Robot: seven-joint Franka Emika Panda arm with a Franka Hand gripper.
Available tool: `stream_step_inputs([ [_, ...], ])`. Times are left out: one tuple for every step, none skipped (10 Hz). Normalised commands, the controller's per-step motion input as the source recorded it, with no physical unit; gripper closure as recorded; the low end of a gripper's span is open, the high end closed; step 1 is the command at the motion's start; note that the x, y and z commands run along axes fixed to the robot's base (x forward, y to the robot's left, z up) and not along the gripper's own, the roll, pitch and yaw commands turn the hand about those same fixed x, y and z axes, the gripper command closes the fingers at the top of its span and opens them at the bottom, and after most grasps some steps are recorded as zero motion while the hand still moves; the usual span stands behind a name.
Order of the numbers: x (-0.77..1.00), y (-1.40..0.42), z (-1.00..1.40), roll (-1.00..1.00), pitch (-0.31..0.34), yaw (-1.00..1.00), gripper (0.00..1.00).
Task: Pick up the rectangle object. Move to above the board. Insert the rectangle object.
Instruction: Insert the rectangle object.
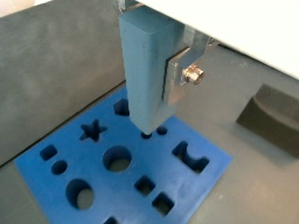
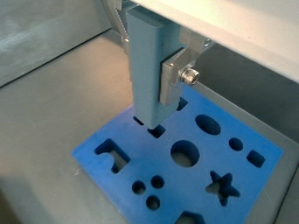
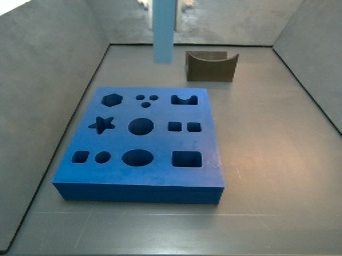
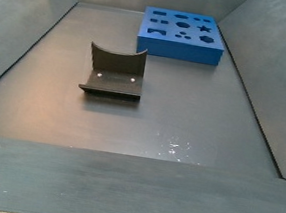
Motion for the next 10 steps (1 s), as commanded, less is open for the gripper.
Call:
stream_step_inputs([
  [0.00,-0.06,0.00,-0.05,0.000,0.00,1.00],
  [-0.03,-0.32,-0.11,-0.06,-0.263,0.19,1.00],
  [0.33,-0.72,-0.23,-0.13,-0.177,0.01,1.00],
  [0.48,-0.88,-0.53,-0.16,-0.051,0.02,1.00],
  [0.46,-0.87,-0.53,-0.17,-0.069,0.00,1.00],
  [0.29,-0.77,-0.37,-0.16,-0.243,0.02,1.00],
  [0.41,-0.79,-0.44,-0.16,-0.134,0.00,1.00],
  [0.42,-0.75,-0.40,-0.17,-0.109,0.00,1.00],
  [0.00,-0.27,-0.15,-0.09,-0.186,0.01,1.00],
  [0.00,-0.06,-0.01,0.00,-0.017,0.00,1.00],
])
